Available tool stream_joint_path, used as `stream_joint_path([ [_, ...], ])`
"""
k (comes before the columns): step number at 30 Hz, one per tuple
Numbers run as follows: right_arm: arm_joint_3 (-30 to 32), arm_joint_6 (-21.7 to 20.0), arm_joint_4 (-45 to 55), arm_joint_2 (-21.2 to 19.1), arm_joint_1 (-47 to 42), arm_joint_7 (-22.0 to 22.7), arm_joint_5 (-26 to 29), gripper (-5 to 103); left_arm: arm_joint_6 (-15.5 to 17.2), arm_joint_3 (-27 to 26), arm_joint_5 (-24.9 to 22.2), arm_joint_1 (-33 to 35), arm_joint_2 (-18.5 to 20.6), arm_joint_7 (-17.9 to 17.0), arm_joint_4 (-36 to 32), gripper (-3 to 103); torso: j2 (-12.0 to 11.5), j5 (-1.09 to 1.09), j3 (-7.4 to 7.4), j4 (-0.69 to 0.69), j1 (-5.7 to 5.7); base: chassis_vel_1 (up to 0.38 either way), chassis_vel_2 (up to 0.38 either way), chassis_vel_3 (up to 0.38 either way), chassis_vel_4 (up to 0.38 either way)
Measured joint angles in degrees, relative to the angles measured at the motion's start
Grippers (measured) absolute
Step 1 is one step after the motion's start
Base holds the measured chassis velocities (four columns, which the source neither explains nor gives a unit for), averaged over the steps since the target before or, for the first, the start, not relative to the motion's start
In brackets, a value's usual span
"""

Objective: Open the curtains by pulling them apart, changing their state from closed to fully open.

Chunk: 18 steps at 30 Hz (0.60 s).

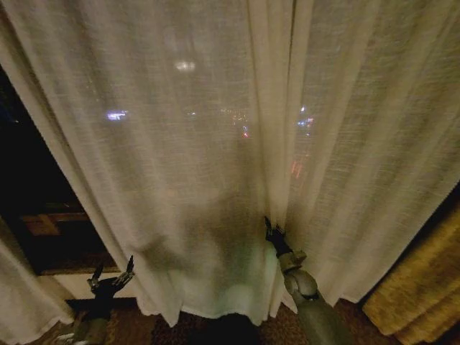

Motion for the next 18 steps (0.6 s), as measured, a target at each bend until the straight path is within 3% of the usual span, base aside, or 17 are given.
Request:
stream_joint_path([
  [18, -0.7, 0.6, -0.1, 0.1, 0.7, 1.2, 0.5, 0, 0.0, 0.0, 0.0, 0.0, 0.0, 0.0, 0.0, 100, 0.0, 0.00, 0.00, 0.01, 0.01, 0.005, 0.009, -0.007, -0.006],
])
